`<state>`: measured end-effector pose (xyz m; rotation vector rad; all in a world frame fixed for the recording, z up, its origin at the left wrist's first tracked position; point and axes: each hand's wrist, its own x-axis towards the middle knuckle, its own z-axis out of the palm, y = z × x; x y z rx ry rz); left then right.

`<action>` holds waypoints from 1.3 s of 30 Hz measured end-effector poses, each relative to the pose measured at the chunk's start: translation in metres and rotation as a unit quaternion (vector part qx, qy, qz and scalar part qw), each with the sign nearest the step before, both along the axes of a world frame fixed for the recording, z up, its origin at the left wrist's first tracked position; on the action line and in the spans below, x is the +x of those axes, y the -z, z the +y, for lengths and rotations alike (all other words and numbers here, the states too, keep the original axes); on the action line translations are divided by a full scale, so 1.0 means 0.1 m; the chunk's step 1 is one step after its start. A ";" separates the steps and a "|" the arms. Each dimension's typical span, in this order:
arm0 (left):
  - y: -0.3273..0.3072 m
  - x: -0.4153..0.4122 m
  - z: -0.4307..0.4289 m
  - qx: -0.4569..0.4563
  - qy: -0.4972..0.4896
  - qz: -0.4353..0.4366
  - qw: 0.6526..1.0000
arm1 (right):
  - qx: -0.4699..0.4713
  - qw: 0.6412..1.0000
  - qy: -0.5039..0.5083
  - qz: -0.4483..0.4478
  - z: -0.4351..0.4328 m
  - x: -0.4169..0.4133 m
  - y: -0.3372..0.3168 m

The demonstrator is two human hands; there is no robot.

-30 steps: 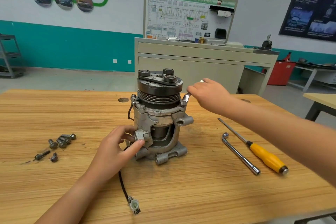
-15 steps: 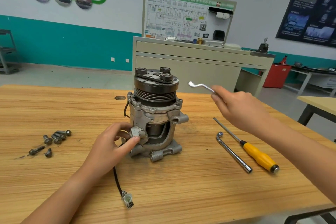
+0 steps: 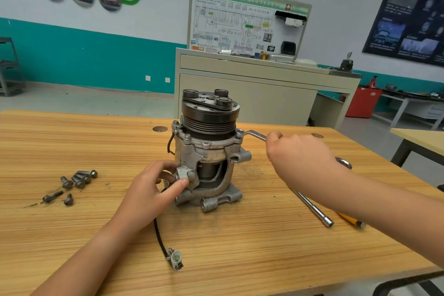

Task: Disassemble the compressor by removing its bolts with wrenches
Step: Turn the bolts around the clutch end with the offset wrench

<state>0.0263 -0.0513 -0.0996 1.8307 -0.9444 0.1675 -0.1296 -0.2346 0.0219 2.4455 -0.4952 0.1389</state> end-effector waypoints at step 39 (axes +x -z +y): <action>-0.01 0.01 0.00 -0.004 0.008 0.005 1.000 | -0.069 0.943 -0.246 -0.213 -0.83 0.75 0.09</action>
